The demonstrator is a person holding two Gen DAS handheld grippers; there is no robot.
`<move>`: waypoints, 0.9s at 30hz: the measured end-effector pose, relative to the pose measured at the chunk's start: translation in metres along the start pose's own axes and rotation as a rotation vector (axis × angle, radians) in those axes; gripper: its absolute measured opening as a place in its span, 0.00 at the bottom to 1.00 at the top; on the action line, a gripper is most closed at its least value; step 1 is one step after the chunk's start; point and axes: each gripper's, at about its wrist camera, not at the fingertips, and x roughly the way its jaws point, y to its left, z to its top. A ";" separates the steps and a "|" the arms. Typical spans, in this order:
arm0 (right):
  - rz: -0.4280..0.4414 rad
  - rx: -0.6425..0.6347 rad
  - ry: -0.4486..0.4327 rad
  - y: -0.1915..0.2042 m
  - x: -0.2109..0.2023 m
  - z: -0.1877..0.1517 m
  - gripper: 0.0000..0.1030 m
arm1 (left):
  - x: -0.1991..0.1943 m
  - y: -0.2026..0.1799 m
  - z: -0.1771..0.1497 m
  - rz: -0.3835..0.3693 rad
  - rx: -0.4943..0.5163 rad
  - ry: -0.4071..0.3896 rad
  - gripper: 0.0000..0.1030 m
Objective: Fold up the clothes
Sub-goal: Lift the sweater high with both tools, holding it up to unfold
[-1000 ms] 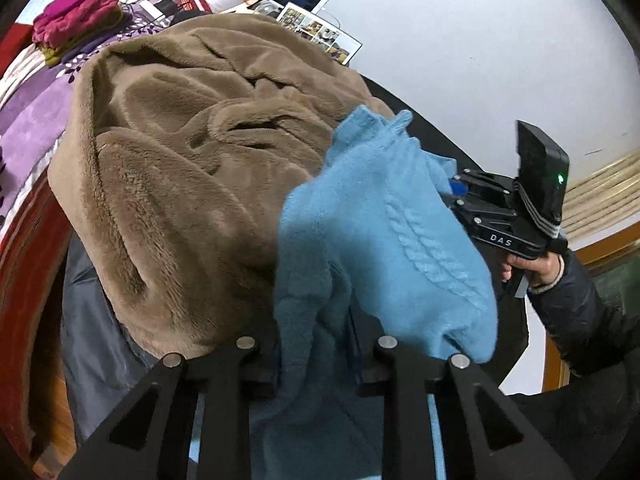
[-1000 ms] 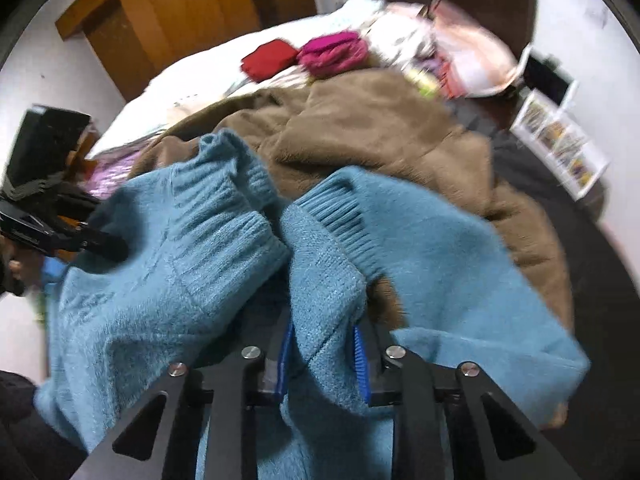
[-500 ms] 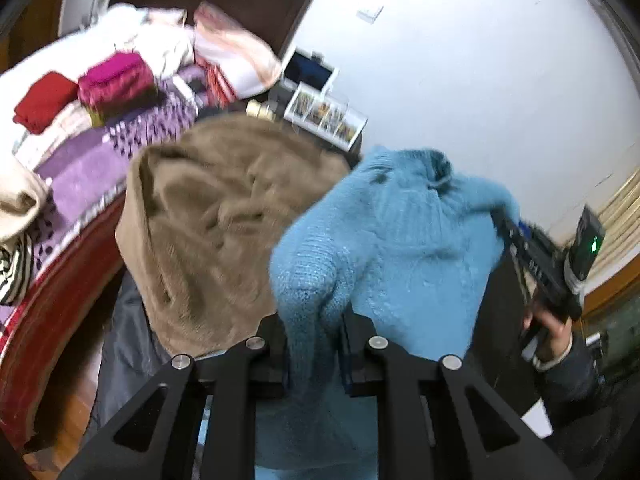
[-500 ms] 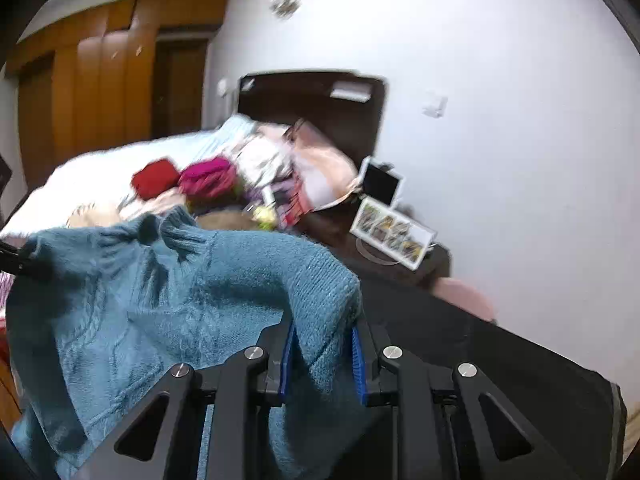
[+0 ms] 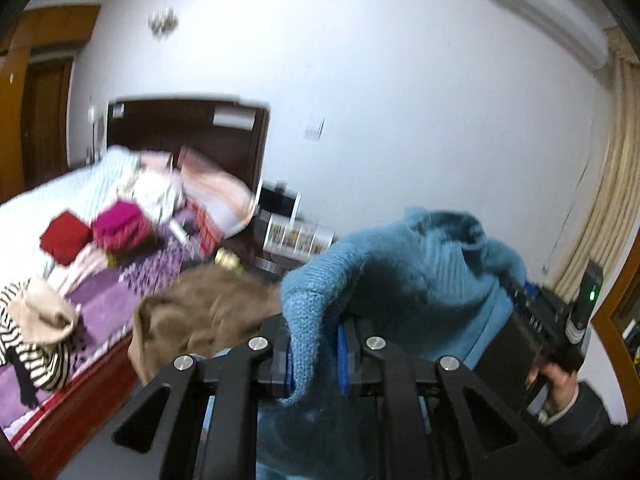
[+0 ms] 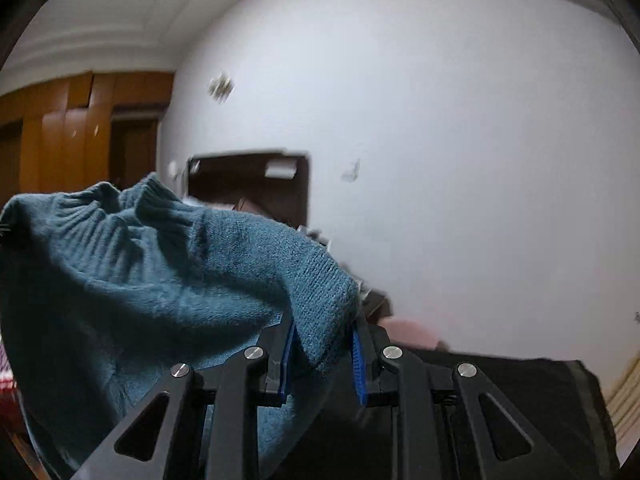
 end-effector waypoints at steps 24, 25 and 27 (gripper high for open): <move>-0.405 -0.039 -0.662 -0.076 -0.297 0.096 0.24 | -0.126 -0.150 0.053 -0.279 0.028 -0.473 0.17; -0.418 -0.041 -0.666 -0.074 -0.301 0.094 0.24 | -0.127 -0.154 0.052 -0.282 0.038 -0.481 0.17; -0.445 -0.039 -0.667 -0.076 -0.312 0.088 0.24 | -0.130 -0.159 0.050 -0.293 0.056 -0.496 0.17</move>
